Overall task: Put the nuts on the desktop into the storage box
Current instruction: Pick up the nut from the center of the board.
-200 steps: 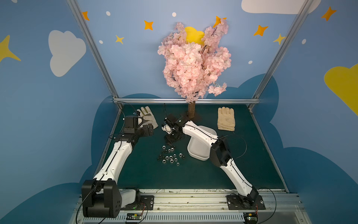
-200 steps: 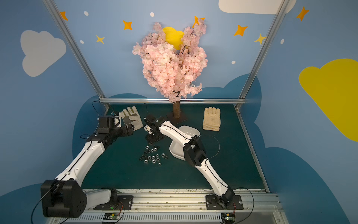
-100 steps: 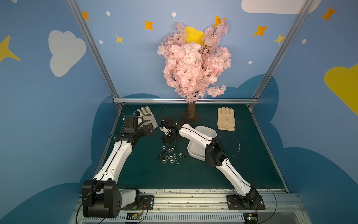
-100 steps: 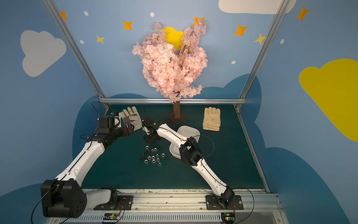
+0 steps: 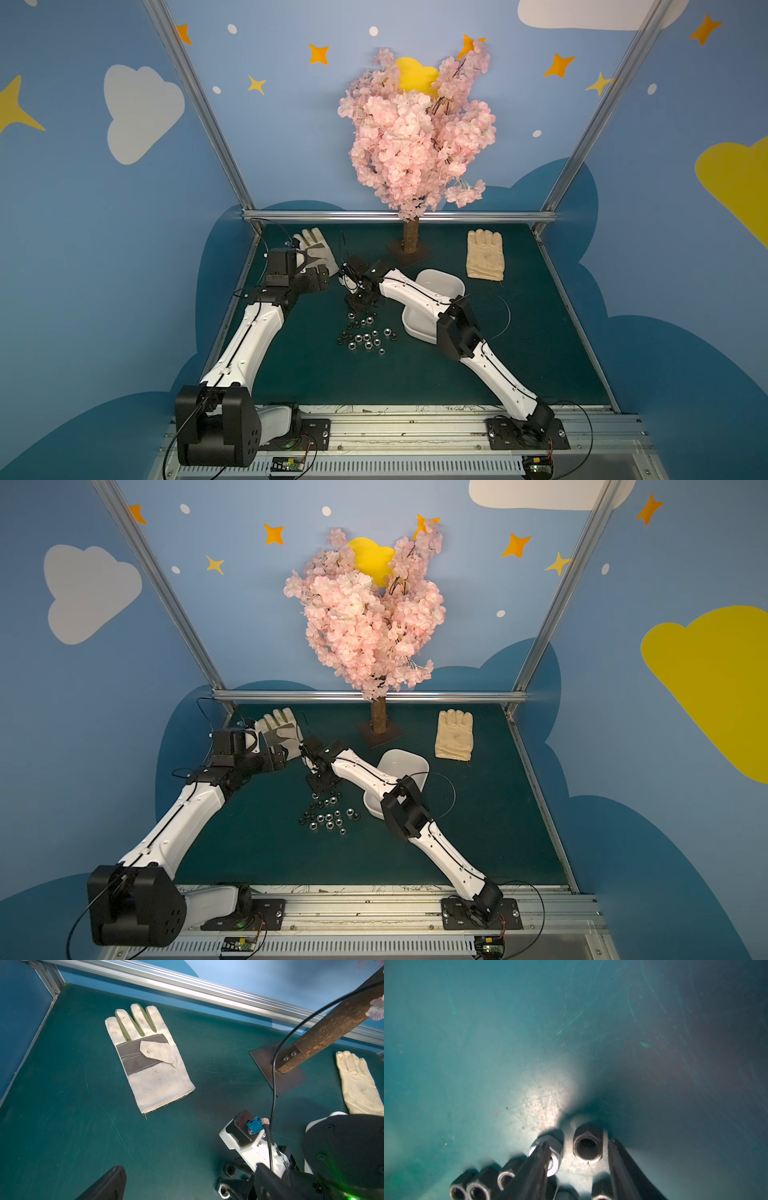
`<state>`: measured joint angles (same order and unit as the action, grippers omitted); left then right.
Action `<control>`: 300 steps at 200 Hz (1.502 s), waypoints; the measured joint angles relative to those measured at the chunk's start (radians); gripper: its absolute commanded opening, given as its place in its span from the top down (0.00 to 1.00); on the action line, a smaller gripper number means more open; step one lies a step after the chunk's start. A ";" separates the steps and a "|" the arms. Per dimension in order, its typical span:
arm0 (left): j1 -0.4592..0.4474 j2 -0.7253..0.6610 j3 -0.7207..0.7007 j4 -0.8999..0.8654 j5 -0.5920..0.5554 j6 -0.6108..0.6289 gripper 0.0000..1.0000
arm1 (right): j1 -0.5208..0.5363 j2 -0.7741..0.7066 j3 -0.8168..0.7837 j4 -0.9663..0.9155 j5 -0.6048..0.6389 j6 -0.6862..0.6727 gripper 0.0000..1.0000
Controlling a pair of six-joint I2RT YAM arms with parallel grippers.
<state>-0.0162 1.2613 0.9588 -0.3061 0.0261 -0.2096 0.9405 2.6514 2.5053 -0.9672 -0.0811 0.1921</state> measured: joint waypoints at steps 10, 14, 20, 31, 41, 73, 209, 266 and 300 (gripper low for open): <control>0.000 0.000 0.000 0.000 0.000 0.000 0.02 | -0.003 0.000 0.000 0.003 -0.012 0.014 0.47; 0.000 0.000 0.000 0.000 0.000 0.000 0.02 | -0.005 0.000 0.000 0.005 -0.017 0.023 0.47; 0.000 0.000 0.000 0.000 0.000 0.000 0.02 | -0.009 0.000 0.000 0.008 -0.026 0.034 0.47; 0.000 0.000 0.000 0.000 -0.001 0.000 0.02 | -0.017 0.000 0.000 0.021 -0.040 0.053 0.47; 0.000 0.000 0.000 0.000 -0.001 0.000 0.02 | -0.024 0.000 0.000 0.034 -0.050 0.071 0.47; 0.000 0.000 0.000 0.000 -0.004 0.000 0.02 | -0.041 0.000 0.000 0.064 -0.058 0.108 0.47; 0.107 -0.007 0.061 -0.175 0.403 0.058 0.01 | 0.010 -0.007 -0.050 0.068 0.060 0.072 0.72; 0.116 0.020 0.060 -0.243 0.576 0.108 0.00 | 0.011 -0.030 -0.094 0.104 0.080 0.076 0.97; 0.116 0.087 0.060 -0.252 0.644 0.117 0.00 | -0.005 -0.068 -0.138 0.072 0.085 0.124 0.98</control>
<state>0.0994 1.3479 1.0191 -0.5579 0.6701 -0.0925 0.9360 2.5839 2.3676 -0.8955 0.0040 0.3161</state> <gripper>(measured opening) 0.999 0.223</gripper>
